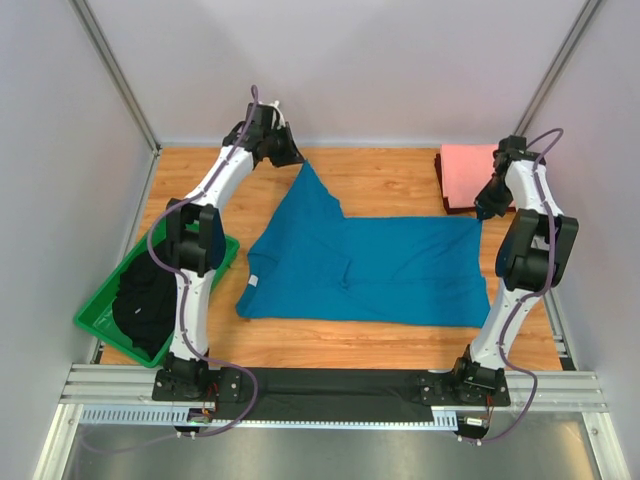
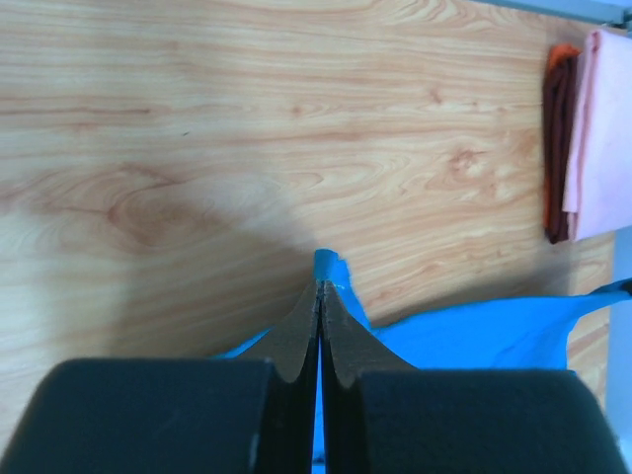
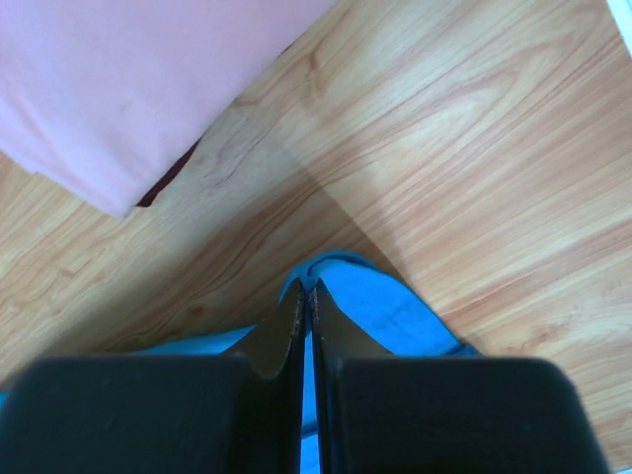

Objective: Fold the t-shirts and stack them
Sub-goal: Fold the tshirt

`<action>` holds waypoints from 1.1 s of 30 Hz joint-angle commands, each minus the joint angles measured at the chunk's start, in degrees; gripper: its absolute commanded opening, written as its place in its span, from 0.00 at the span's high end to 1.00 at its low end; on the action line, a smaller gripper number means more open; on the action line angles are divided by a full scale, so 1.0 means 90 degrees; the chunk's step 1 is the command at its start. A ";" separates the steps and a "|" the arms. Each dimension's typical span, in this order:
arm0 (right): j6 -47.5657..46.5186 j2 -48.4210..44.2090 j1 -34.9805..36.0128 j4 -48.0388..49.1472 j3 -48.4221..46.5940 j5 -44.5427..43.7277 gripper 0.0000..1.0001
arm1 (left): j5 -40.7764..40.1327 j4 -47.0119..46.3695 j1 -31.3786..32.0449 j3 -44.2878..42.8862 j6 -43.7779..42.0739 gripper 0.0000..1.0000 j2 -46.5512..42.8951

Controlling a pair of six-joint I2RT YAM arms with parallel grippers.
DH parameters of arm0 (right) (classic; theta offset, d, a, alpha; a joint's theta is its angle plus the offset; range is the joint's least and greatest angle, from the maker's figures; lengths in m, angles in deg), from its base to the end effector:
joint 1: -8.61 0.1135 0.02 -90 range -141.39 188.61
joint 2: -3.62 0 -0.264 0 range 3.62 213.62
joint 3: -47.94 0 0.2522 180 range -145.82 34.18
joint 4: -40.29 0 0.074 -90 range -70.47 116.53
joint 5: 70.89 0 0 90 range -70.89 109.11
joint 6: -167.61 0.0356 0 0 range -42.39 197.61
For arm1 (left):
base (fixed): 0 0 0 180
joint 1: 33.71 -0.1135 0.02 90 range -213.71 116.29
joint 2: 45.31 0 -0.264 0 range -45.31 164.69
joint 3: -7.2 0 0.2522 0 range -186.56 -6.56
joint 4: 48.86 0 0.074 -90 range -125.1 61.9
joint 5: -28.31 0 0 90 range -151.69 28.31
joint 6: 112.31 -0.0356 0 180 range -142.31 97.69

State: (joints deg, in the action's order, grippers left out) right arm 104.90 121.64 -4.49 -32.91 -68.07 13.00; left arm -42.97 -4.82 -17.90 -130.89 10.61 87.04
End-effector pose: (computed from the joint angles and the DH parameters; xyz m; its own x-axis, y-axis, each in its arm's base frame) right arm 0.4121 -0.0998 0.2319 -0.7214 0.6360 -0.2740 0.6556 0.7547 0.0256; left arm 0.5100 -0.1563 0.2671 -0.7725 -0.3162 -0.5507 0.0959 0.7991 -0.5935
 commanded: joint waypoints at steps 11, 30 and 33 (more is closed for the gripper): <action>-0.0581 -0.0564 -0.0097 0.0199 0.0346 -0.0014 1.00 | -0.0498 0.0063 -0.0175 0.1587 -0.0884 1.00 -0.1570; -0.0474 -0.1579 -0.0185 0.0354 0.1927 -0.0385 1.00 | -0.0928 0.0053 -0.0185 0.3734 -0.1295 1.00 -0.3455; -0.0454 -0.1726 -0.0194 0.0452 0.2318 -0.0454 1.00 | -0.0996 -0.0054 -0.0185 0.4223 -0.1295 1.00 -0.3796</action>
State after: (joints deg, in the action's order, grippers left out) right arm 100.31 109.53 -5.83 -30.53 -49.34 11.03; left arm -50.71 -3.42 -19.23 -95.92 0.45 57.67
